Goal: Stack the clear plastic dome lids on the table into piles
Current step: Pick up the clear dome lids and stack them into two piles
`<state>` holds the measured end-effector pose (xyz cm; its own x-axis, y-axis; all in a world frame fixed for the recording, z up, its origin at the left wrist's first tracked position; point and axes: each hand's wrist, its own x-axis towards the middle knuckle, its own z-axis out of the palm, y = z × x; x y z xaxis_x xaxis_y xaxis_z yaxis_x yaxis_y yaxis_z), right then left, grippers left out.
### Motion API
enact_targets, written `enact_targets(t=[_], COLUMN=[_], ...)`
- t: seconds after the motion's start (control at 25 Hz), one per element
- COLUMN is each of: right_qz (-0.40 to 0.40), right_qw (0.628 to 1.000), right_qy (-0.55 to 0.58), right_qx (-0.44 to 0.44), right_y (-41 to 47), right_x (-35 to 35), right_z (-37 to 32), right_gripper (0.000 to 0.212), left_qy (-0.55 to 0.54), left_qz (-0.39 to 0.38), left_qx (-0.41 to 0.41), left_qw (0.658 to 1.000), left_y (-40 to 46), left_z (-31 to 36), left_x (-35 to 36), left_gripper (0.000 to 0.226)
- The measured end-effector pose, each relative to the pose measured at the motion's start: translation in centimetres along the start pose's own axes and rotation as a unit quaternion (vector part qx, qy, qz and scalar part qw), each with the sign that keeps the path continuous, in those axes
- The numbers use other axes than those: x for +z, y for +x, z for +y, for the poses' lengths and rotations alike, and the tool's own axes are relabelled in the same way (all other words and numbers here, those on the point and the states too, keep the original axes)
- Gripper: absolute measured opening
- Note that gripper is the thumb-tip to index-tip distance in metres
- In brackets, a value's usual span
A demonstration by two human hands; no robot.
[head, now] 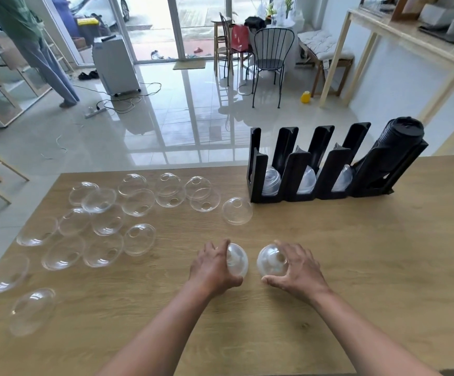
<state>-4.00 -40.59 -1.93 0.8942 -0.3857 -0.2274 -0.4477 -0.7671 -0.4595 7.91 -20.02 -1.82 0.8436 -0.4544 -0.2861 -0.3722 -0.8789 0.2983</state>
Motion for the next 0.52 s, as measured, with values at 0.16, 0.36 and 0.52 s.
enact_targets(t=[0.16, 0.36, 0.52], right_qz=[-0.008, -0.028, 0.010], right_qw=[1.000, 0.998, 0.999], right_qy=[-0.010, -0.044, -0.042], right_qx=[0.010, 0.021, -0.009], right_y=[0.2, 0.4, -0.5], right_x=[-0.1, -0.7, -1.8], right_z=[-0.3, -1.0, -2.4], right_gripper=[0.101, 0.103, 0.117], left_qy=[0.022, 0.007, -0.097], left_qz=[-0.024, -0.047, -0.041], left_qx=[-0.003, 0.003, 0.005], left_qw=[0.999, 0.999, 0.994], left_y=[0.6, -0.2, -2.7], left_z=[0.0, -0.1, -2.3], left_x=[-0.5, -1.1, -2.0], left_gripper=[0.103, 0.118, 0.134])
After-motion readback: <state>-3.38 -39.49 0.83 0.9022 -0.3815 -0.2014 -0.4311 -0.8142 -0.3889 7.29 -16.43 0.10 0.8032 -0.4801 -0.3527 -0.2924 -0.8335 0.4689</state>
